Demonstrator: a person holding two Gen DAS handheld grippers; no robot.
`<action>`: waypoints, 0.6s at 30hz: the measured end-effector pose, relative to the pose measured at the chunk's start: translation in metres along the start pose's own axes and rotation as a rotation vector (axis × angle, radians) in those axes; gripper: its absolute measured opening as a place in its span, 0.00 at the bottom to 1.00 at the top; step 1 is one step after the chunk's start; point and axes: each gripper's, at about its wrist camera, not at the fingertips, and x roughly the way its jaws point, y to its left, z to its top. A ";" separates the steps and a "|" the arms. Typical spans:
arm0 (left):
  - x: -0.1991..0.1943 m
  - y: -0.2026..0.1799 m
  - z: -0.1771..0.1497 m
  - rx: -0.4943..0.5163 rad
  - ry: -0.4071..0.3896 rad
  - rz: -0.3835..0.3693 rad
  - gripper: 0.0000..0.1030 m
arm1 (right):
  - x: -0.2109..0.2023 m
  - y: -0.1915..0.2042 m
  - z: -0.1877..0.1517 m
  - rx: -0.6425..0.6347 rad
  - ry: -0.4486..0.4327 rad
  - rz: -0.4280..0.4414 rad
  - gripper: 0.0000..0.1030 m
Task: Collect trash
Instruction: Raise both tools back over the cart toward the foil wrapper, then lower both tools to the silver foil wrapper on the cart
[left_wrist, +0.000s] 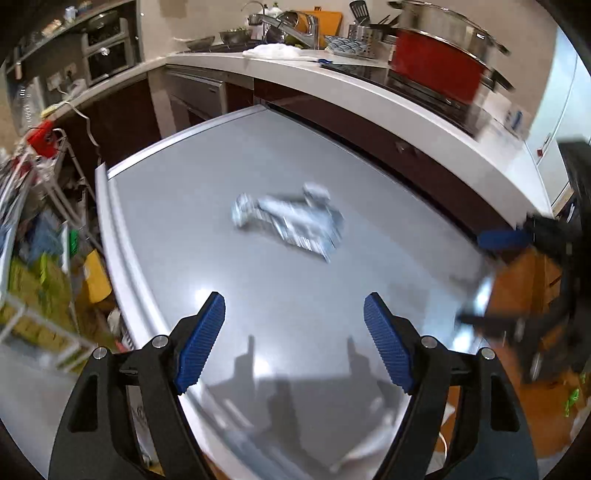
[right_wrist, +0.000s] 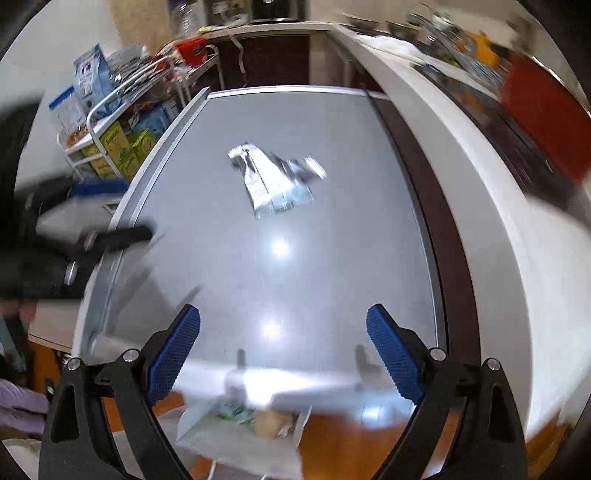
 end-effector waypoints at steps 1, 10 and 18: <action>0.010 0.007 0.014 -0.001 0.016 -0.024 0.76 | 0.008 0.001 0.010 -0.009 0.006 0.007 0.88; 0.092 0.036 0.094 0.084 0.119 0.018 0.76 | 0.058 -0.005 0.055 -0.007 0.060 0.027 0.92; 0.128 0.025 0.092 0.317 0.185 0.153 0.76 | 0.062 -0.015 0.053 0.044 0.067 0.038 0.92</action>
